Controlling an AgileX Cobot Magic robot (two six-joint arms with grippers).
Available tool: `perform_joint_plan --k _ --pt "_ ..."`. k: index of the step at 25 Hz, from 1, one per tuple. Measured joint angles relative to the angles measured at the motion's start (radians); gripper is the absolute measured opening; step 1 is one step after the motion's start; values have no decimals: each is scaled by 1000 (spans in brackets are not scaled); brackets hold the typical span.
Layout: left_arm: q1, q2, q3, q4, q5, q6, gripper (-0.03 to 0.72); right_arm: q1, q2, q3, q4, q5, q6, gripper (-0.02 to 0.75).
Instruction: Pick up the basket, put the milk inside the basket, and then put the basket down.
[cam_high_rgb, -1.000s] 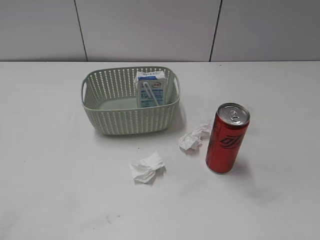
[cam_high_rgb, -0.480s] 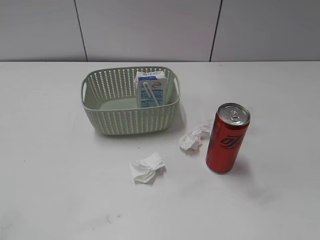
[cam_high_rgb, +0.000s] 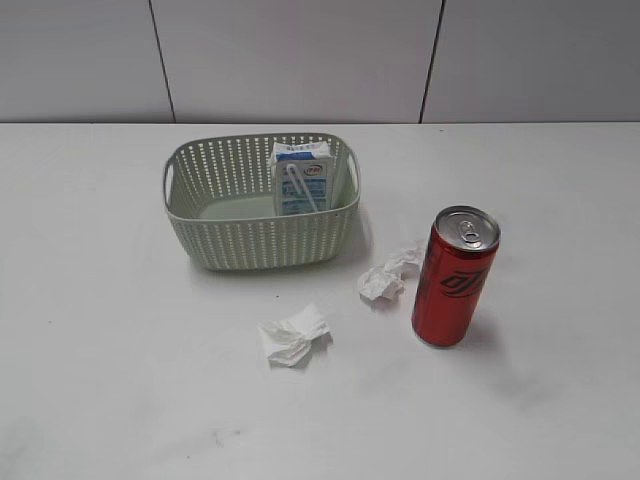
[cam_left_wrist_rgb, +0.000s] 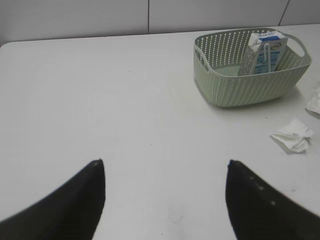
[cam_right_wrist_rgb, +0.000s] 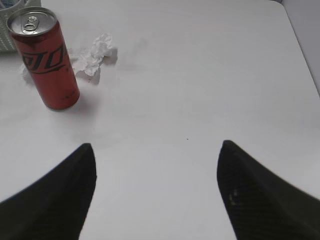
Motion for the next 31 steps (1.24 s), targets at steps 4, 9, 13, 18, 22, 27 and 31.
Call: perform_joint_plan --k 4,9,13,18,22,27,31 --pt "38 0 0 0 0 0 570 0 0 0 0 0 -1 592" --pt "182 0 0 0 0 0 568 0 -36 0 0 -1 -1 592" --pt "262 0 0 -1 0 0 567 0 -39 0 0 -1 -1 592" --pt "277 0 0 -1 0 0 557 0 -39 0 0 -1 0 591" --pt "277 0 0 -1 0 0 547 0 -39 0 0 -1 0 591" --pt "277 0 0 -1 0 0 533 0 -39 0 0 -1 -1 591" --pt "277 0 0 -1 0 0 533 0 -39 0 0 -1 0 591"
